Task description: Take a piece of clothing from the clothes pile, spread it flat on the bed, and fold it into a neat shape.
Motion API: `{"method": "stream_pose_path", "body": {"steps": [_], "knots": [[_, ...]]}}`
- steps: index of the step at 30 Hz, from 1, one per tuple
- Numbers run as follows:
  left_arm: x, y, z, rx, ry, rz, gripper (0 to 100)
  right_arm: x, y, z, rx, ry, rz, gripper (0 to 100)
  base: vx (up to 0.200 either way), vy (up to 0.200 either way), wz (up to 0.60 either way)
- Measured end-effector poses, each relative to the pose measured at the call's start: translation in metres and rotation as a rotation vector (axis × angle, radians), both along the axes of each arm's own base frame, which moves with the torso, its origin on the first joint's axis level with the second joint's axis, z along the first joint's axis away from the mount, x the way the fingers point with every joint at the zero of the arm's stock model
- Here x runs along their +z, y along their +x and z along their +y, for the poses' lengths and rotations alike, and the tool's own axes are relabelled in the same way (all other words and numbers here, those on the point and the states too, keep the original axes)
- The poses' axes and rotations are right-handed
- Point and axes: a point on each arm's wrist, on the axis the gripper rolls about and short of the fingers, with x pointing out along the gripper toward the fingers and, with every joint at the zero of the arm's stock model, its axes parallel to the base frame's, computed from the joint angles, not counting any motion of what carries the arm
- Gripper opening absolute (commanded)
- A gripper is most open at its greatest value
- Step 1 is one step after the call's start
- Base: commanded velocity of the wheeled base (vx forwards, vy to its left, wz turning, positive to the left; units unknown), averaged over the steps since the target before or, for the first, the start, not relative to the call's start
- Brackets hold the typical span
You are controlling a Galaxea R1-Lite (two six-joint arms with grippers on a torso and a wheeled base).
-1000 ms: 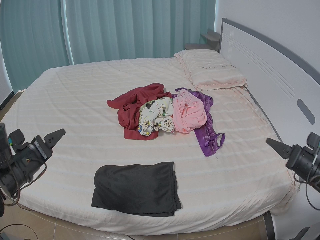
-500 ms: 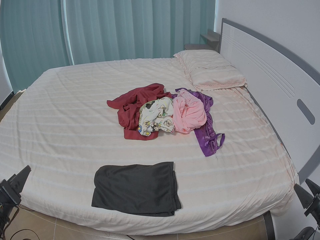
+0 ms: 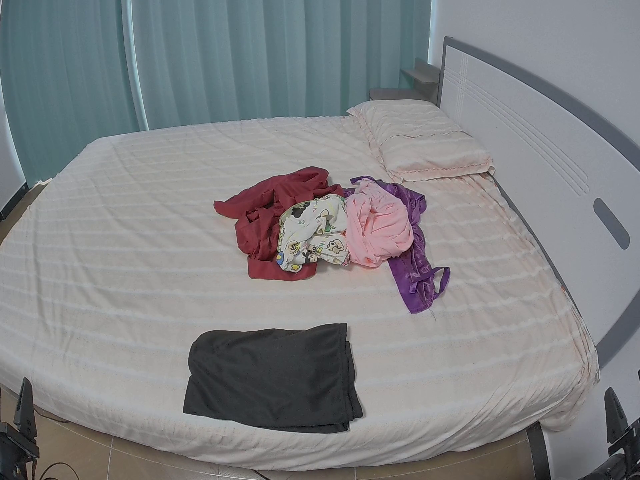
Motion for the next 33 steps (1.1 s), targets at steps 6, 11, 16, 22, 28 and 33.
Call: {"method": "stream_pose_path", "body": {"steps": [6,11,16,22,28,33], "knots": [[-0.012,0.002,0.001,0.020,0.078,-0.029,100,0.000,-0.002,0.002,0.059,-0.145,-0.032,100,0.000,0.000,0.00],[-0.023,0.003,-0.001,-0.095,0.188,-0.009,100,-0.001,-0.003,0.004,0.169,-0.192,-0.045,100,0.000,0.000,0.00],[-0.025,0.003,-0.003,-0.181,0.183,-0.031,100,-0.003,-0.003,0.002,0.073,-0.183,-0.019,100,0.000,0.000,0.00],[-0.031,0.003,-0.005,-0.298,0.179,0.003,100,-0.005,-0.003,-0.001,-0.045,-0.127,0.008,100,0.000,0.000,0.00],[-0.032,0.003,-0.005,-0.319,0.200,0.014,100,-0.005,-0.003,-0.002,-0.086,-0.134,0.014,100,0.000,0.000,0.00],[-0.032,0.002,-0.005,-0.325,0.205,0.015,100,-0.008,-0.003,0.001,0.021,-0.117,0.035,100,0.000,0.000,0.00]]}}
